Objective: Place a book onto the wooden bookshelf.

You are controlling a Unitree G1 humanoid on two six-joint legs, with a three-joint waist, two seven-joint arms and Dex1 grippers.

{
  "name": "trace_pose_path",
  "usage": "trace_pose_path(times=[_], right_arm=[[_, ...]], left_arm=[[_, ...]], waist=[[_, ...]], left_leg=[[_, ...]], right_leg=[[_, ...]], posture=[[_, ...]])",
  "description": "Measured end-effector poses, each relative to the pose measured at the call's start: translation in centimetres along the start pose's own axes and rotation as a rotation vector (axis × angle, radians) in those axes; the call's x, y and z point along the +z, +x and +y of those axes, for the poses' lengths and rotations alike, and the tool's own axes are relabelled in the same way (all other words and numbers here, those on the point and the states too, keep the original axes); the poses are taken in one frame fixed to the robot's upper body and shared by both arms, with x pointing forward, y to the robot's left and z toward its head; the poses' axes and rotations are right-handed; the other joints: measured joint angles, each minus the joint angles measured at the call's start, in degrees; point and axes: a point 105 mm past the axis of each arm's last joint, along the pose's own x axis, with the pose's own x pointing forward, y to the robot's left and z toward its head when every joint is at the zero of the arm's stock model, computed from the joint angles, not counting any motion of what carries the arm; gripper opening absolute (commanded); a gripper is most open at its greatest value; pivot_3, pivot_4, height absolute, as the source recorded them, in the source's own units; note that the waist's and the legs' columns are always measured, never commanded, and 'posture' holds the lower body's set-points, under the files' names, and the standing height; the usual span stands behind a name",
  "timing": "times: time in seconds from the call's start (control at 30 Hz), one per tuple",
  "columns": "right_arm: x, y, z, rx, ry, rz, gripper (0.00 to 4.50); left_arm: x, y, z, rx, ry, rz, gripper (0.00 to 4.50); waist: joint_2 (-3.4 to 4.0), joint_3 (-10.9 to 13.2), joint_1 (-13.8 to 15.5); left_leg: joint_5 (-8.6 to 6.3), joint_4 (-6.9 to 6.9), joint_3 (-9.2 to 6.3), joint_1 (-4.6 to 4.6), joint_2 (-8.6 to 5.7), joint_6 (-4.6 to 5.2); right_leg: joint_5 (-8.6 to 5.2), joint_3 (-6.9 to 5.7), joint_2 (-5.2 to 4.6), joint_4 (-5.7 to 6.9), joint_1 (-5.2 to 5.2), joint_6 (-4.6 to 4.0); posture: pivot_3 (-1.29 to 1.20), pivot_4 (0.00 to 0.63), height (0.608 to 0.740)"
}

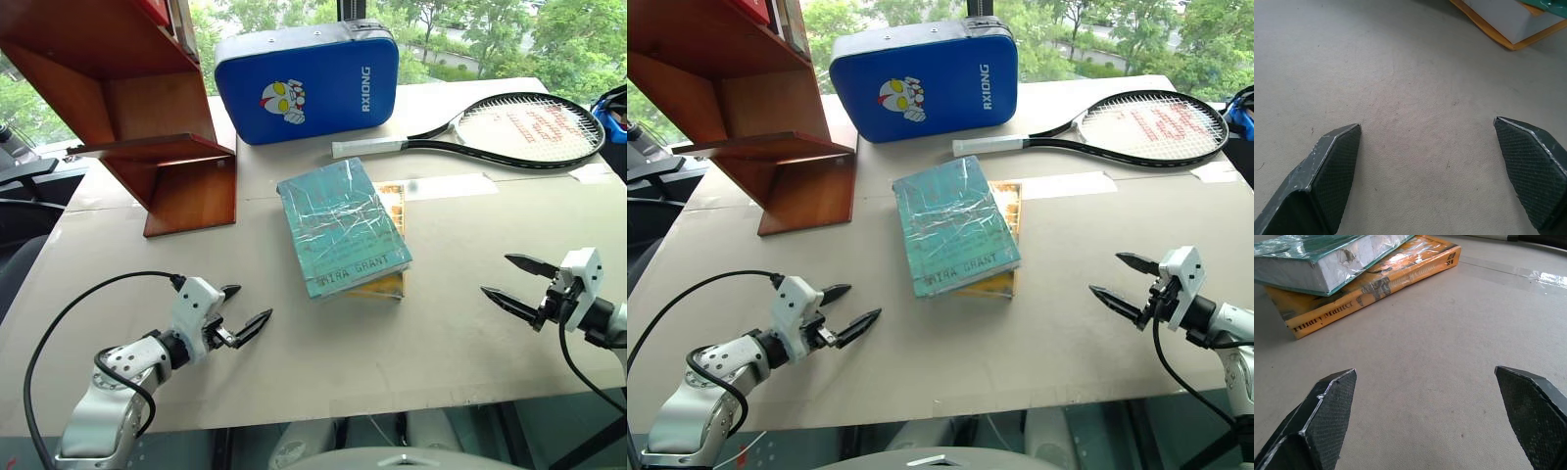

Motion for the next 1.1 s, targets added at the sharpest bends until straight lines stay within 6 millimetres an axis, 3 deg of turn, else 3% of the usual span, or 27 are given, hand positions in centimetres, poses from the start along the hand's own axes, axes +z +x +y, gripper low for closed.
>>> trace_pose_path(times=[0.83,0.93,1.1], right_arm=[[0.3,0.9,0.6,0.041,0.012,-0.033,4.50],[1.1,1.1,1.0,0.066,0.025,-0.061,4.50],[4.5,1.9,3.0,0.193,0.064,-0.155,4.50]], left_arm=[[0.2,0.5,1.4,0.011,0.037,-0.036,4.47],[0.4,0.7,1.7,0.011,0.027,-0.041,4.47],[2.5,1.9,1.0,-0.077,-0.133,-0.108,4.47]], waist=[[-0.02,0.0,0.1],[-0.03,0.0,0.0],[-0.10,0.1,0.0]], left_leg=[[0.00,0.02,-0.04,-0.02,0.00,0.00],[0.00,0.04,-0.05,-0.04,0.00,0.00],[0.00,0.14,-0.17,-0.14,-0.01,0.01]], right_leg=[[0.00,-0.11,0.00,0.00,0.00,0.00],[0.00,-0.12,-0.01,-0.01,0.00,0.00],[0.01,-0.17,-0.02,-0.01,-0.01,0.00]], posture=[[0.00,0.150,0.740],[0.00,0.150,0.740],[0.00,0.150,0.740]])
